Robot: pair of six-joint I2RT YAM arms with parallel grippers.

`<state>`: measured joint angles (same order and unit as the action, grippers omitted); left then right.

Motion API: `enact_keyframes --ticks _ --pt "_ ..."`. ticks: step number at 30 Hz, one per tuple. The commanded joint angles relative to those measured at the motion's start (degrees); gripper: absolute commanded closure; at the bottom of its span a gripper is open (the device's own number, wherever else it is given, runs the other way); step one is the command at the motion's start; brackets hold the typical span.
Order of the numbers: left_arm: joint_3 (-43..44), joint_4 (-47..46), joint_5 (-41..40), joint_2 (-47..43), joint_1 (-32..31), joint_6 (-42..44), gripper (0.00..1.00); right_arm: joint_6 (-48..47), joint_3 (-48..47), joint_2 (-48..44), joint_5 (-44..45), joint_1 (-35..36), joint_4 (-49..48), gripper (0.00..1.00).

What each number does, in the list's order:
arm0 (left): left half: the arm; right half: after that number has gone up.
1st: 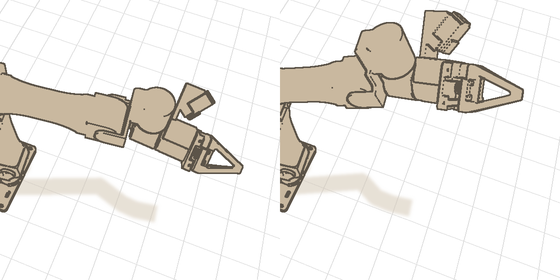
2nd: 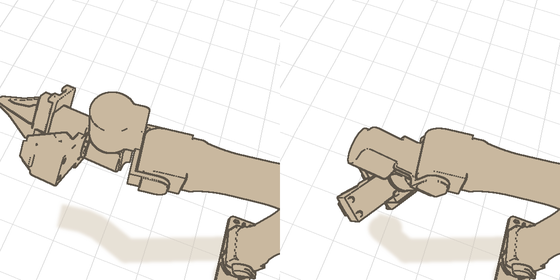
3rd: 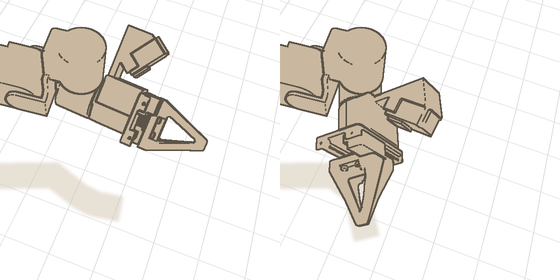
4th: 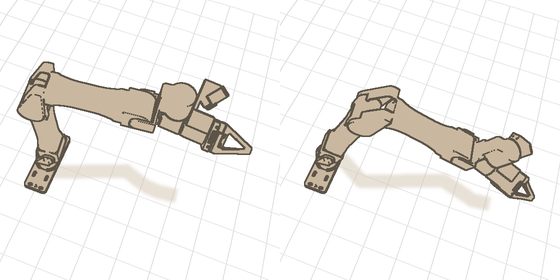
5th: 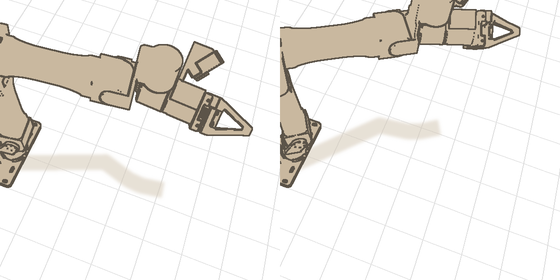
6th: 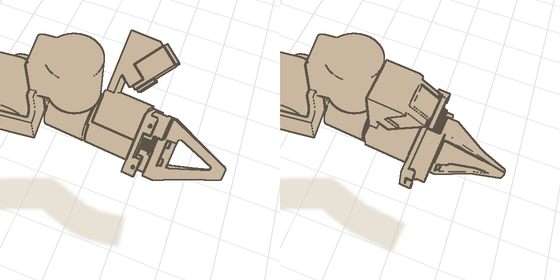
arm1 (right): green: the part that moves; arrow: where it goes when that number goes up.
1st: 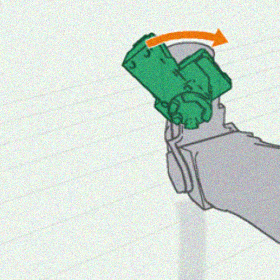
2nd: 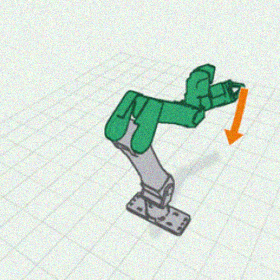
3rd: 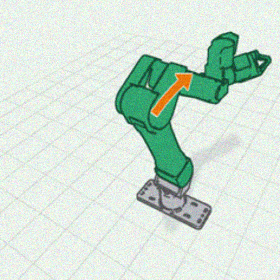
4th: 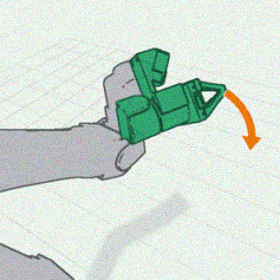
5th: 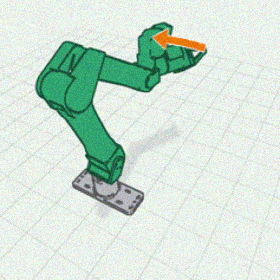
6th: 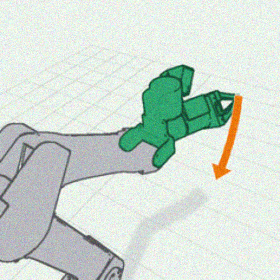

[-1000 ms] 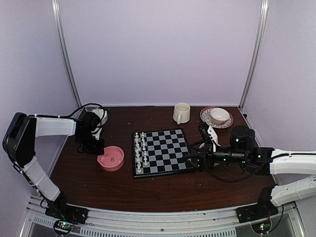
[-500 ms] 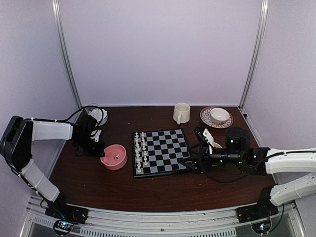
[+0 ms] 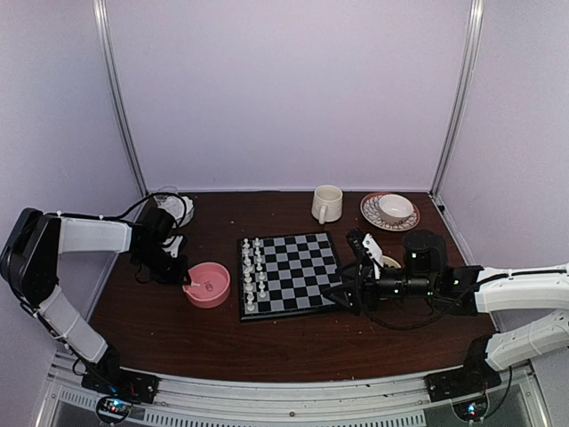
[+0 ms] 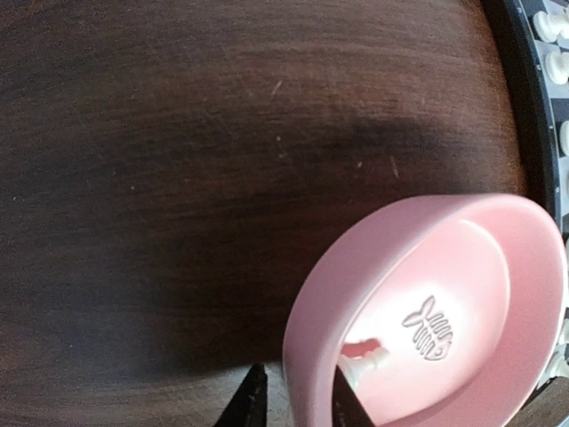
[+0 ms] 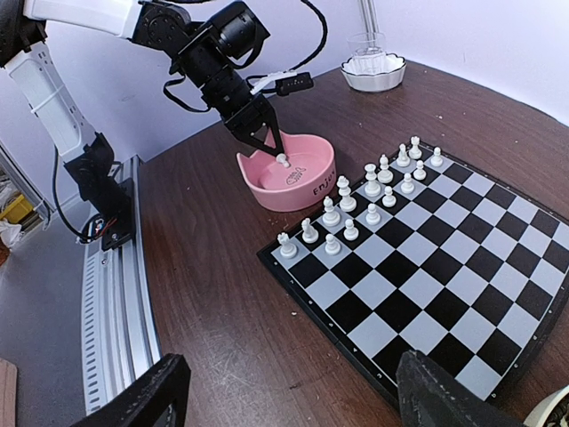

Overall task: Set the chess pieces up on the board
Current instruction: Adjust the storage box at the center of the board.

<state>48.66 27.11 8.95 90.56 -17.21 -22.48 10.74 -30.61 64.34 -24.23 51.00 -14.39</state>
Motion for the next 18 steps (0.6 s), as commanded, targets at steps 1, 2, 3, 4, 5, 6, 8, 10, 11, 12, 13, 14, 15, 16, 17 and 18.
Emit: enact_keyframes --ticks 1,2,3,4,5,6,8,10,11,12,13,14,15,16,17,18 --pt "2.1 3.8 -5.2 -0.6 -0.7 1.0 0.70 -0.1 -1.5 0.1 -0.6 -0.1 -1.1 0.17" --pt "2.3 4.1 -6.0 -0.9 -1.1 1.1 0.68 -0.2 -1.5 0.0 -0.6 -0.2 -1.1 0.17" --pt "2.5 4.2 -6.3 -1.3 -1.3 1.1 0.66 -0.1 -1.4 0.0 -0.5 -0.2 -1.1 0.17" --pt "2.7 4.2 -6.3 -1.9 -1.6 1.1 0.65 -0.1 -1.4 -0.1 -0.4 -0.2 -1.0 0.16" --pt "2.9 4.3 -6.4 -2.5 -1.8 1.0 0.64 -0.3 -1.4 -0.1 -0.4 -0.2 -1.0 0.17" --pt "3.3 4.5 -6.8 -3.1 -2.2 1.0 0.63 -0.3 -1.4 -0.2 -0.4 -0.2 -1.0 0.16" --pt "4.3 5.4 -9.0 -4.2 -3.7 0.9 0.61 -0.4 -1.5 -0.3 -0.3 -0.2 -0.9 0.16" --pt "5.6 6.5 -12.2 -5.2 -6.1 1.6 0.60 -0.3 -1.5 -0.4 -0.4 -0.2 -0.8 0.16" --pt "6.4 7.1 -14.0 -5.4 -7.3 2.1 0.60 -0.3 -1.6 -0.5 -0.4 -0.2 -0.7 0.16" --pt "7.3 7.8 -15.4 -5.4 -8.7 2.7 0.60 -0.3 -1.6 -0.6 -0.5 -0.2 -0.7 0.16" --pt "8.2 8.2 -16.7 -5.4 -10.3 4.0 0.60 -0.3 -1.6 -0.8 -0.6 -0.2 -0.7 0.16" --pt "8.9 8.6 -17.6 -5.3 -11.3 5.2 0.60 -0.3 -1.6 -0.9 -0.7 -0.2 -0.6 0.16" --pt "9.5 9.0 -18.7 -4.9 -12.0 5.8 0.60 -0.3 -1.6 -1.1 -0.7 -0.2 -0.4 0.16" --pt "10.0 9.4 -19.5 -4.5 -12.3 6.2 0.62 -0.3 -1.6 -1.3 -0.8 -0.2 -0.3 0.16" --pt "10.3 9.5 -19.3 -3.9 -12.4 6.7 0.65 -0.2 -1.5 -1.6 -0.8 -0.2 -0.3 0.16" --pt "10.5 9.6 -18.8 -3.2 -12.4 7.2 0.67 -0.2 -1.5 -1.9 -0.8 -0.2 -0.3 0.16"
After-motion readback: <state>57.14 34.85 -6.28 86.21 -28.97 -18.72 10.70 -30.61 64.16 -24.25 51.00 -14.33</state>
